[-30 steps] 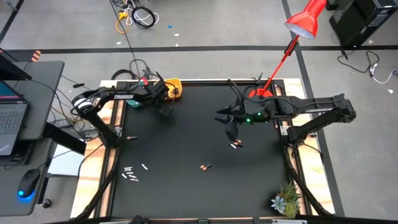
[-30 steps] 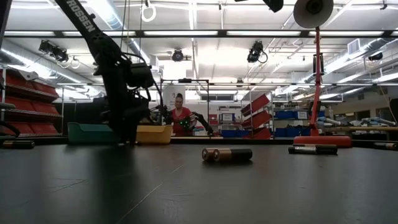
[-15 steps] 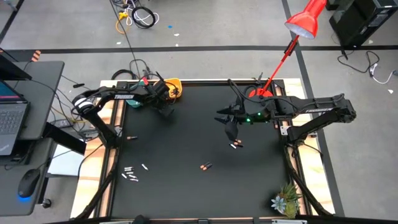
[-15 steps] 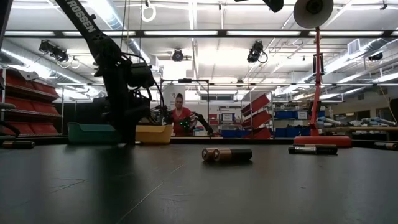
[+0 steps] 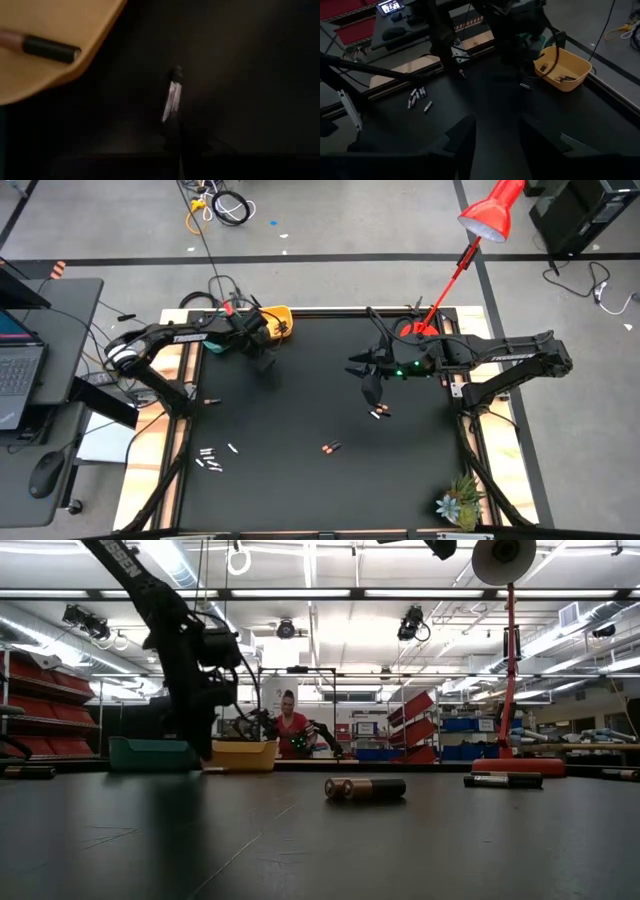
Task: Sort batteries
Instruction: Put the silver battery into the blue bin
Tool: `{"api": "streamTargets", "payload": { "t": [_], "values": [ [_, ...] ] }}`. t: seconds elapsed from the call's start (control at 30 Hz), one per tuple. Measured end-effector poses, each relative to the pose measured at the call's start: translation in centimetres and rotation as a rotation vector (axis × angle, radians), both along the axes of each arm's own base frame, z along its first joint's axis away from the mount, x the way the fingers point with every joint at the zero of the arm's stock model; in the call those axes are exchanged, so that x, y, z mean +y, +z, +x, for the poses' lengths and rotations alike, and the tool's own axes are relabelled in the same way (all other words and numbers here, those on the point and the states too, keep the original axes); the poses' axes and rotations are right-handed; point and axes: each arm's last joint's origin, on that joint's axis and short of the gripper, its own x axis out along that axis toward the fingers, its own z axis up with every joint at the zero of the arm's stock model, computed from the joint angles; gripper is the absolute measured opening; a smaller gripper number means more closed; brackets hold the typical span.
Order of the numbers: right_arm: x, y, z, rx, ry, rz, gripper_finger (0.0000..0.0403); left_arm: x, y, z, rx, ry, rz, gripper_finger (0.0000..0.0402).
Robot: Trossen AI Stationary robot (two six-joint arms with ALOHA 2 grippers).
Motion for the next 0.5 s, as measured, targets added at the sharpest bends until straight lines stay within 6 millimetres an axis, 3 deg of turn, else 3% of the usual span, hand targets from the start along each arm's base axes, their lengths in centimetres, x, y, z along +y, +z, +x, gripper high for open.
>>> {"api": "streamTargets", "payload": {
  "t": [0.3, 0.5],
  "values": [
    [-0.2, 0.1, 0.0, 0.006, 0.014, -0.05, 0.0158, -1.7, 3.5, -2.3, 0.003, 0.042, 0.019, 0.0001],
    [-0.3, 0.2, 0.1, -0.013, 0.024, -0.055, 0.0158, -0.7, 3.1, -1.3, -0.029, 0.132, 0.099, 0.0059]
  ]
}}
